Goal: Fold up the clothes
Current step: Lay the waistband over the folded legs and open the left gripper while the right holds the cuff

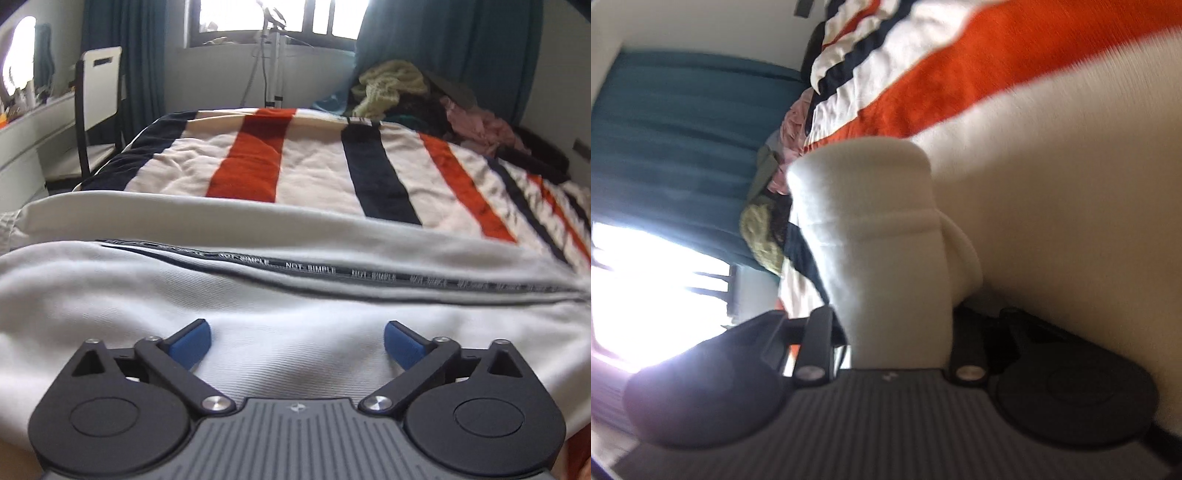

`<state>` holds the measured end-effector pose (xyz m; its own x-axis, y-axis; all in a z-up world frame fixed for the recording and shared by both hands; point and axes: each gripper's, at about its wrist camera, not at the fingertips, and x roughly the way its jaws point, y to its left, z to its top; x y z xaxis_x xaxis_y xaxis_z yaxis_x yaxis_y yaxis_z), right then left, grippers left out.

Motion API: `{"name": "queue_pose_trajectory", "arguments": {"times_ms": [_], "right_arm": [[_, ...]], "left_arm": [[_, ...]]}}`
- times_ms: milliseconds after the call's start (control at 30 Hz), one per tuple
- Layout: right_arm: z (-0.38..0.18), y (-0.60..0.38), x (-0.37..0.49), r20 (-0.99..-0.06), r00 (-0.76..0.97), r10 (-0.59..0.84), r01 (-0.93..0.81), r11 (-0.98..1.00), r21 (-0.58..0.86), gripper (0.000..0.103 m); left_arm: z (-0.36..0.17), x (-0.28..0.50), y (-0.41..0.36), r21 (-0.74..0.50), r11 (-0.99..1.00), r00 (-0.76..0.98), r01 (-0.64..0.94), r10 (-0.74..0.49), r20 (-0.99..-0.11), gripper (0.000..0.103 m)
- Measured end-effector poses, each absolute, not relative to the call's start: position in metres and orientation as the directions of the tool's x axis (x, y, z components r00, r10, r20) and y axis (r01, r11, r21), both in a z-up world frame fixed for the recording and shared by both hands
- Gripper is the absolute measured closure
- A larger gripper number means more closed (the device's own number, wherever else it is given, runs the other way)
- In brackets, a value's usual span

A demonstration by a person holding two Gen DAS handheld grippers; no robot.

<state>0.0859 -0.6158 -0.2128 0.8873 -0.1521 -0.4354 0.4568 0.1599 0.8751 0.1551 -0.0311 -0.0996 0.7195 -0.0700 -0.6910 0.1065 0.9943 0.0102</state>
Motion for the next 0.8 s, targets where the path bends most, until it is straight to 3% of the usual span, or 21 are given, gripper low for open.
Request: {"name": "queue_pose_trajectory", "arguments": {"times_ms": [167,400,600,800], "right_arm": [[-0.175,-0.597,0.100,-0.465,0.854,-0.234,0.520,0.371,0.769,0.079],[-0.108,-0.559,0.116,-0.413,0.862,-0.295,0.503,0.596,0.626,0.082],[-0.048,-0.486,0.125,-0.295,0.928,-0.226,0.347,0.810,0.472,0.082],[-0.022,-0.383,0.149,-0.250,0.962,-0.108,0.154,0.973,0.171,0.083]], "left_arm": [[-0.109,0.162,-0.026,0.046,0.986,0.710,0.162,-0.085,-0.700,0.000],[-0.098,0.173,0.007,-0.037,0.996,0.727,0.076,-0.081,-0.682,0.000],[-0.075,0.175,0.034,-0.106,0.994,0.770,-0.040,-0.037,-0.636,0.000],[-0.057,0.160,0.052,-0.161,0.984,0.802,-0.072,-0.039,-0.596,0.001]]}}
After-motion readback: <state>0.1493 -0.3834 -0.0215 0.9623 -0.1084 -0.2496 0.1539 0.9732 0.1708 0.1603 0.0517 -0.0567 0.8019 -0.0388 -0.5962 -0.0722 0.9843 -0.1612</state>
